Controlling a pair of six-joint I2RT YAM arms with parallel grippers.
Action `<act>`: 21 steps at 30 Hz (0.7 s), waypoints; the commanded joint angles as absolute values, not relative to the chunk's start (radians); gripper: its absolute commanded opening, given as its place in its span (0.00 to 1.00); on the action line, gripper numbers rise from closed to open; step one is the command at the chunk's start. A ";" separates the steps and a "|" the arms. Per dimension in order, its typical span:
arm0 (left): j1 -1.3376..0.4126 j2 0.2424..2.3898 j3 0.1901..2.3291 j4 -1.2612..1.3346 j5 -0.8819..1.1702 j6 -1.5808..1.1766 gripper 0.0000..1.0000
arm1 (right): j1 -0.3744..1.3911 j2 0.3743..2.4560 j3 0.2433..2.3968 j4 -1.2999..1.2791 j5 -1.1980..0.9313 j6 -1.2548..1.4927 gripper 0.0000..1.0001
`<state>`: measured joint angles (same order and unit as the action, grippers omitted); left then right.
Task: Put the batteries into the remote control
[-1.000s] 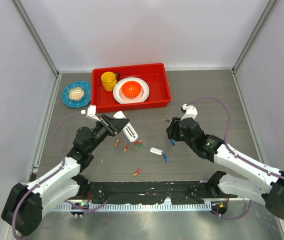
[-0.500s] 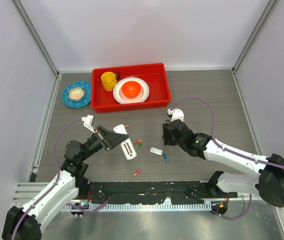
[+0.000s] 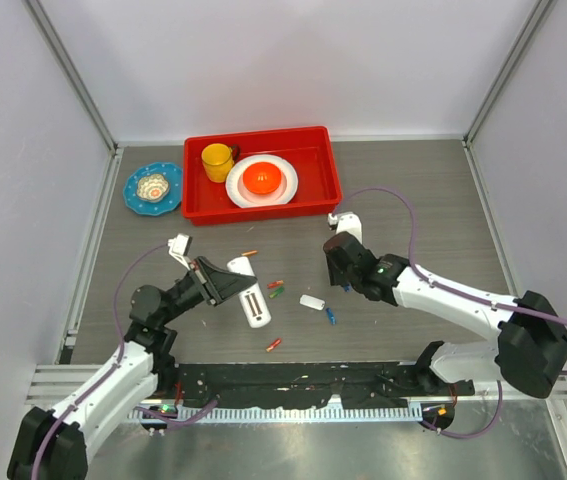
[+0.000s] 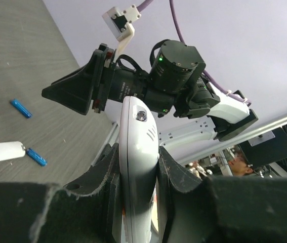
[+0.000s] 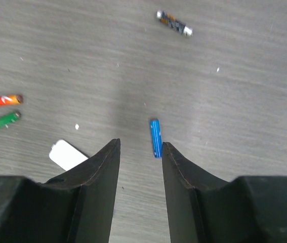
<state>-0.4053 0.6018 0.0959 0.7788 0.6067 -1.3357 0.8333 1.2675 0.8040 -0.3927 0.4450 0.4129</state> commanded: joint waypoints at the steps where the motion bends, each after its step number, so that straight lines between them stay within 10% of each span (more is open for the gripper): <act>1: -0.400 0.653 0.117 0.968 0.698 -1.381 0.00 | 0.822 1.229 0.758 -0.436 0.394 0.471 0.44; 21: -0.400 0.551 0.080 0.928 0.630 -1.339 0.00 | 0.729 1.324 0.655 -0.322 0.285 0.499 0.38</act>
